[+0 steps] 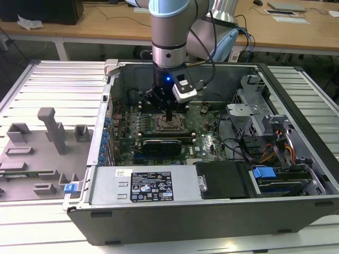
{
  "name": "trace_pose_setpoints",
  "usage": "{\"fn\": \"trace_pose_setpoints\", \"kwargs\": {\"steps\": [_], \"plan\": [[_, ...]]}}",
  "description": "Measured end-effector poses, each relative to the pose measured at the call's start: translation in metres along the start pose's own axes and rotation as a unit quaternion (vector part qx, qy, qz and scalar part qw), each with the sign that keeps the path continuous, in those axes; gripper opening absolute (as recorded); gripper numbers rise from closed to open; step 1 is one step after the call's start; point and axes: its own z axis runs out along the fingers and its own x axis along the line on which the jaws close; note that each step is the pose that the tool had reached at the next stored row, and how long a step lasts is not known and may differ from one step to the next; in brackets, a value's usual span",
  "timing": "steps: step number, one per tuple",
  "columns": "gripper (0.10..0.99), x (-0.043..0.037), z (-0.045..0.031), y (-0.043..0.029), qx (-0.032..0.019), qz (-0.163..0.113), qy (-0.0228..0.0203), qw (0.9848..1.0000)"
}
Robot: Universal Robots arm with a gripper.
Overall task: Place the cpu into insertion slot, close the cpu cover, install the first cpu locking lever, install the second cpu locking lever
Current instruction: 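Install the first cpu locking lever, then install the second cpu locking lever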
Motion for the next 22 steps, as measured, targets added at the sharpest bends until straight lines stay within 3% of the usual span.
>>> {"fn": "trace_pose_setpoints", "kwargs": {"steps": [6,12,22], "plan": [[0.106,-0.0021,0.0,-0.0042,-0.0006,-0.01,-0.0001,1.0],[0.106,-0.0029,-0.0112,-0.0045,-0.0007,-0.01,-0.0002,1.0],[0.106,-0.003,-0.0124,-0.0045,-0.0007,-0.01,-0.0002,1.0]]}}
